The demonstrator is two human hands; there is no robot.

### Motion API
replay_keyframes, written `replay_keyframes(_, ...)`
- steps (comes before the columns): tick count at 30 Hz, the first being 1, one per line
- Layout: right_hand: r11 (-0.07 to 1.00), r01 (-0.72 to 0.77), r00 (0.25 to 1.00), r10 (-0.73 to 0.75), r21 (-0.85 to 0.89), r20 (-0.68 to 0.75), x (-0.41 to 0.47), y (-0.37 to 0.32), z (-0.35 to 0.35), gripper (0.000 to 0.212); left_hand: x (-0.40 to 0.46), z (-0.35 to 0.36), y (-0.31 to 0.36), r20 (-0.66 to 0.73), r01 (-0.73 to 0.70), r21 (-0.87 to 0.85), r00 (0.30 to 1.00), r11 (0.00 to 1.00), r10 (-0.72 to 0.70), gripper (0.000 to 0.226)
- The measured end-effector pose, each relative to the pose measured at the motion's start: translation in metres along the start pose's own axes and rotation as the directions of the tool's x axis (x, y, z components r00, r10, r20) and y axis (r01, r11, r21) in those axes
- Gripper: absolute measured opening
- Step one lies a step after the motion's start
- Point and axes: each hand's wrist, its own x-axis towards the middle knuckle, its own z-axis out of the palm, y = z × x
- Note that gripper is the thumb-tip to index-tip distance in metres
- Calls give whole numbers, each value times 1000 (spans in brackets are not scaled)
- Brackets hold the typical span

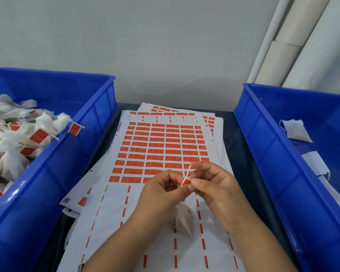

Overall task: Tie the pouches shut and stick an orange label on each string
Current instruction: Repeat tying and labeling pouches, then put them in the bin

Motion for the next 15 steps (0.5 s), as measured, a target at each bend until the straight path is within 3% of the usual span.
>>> replay_keyframes(3, 1000, -2, 1000, 2, 14, -7, 1, 1, -2, 22, 1, -1, -1, 14, 31, -35, 999, 999, -30, 9)
replay_keyframes(7, 1000, 18, 1000, -18, 6, -19, 3, 3, -2, 31, 2, -3, 0, 16, 42, -74, 999, 996, -41, 11)
replay_keyframes(10, 1000, 23, 999, -23, 13, -23, 4, 4, -3, 34, 1, -3, 1, 2, -31, 13, 1000, 999, 31, 19)
replay_keyframes(13, 1000, 18, 1000, -18, -6, -15, 5, 6, -3, 44, 3, -4, -2, -30, -64, 109, 997, 992, 68, 9)
replay_keyframes(15, 999, 5, 1000, -6, -33, -15, 5, 7, -2, 37, 6, -3, -5, -51, -89, 223, 993, 971, 103, 11)
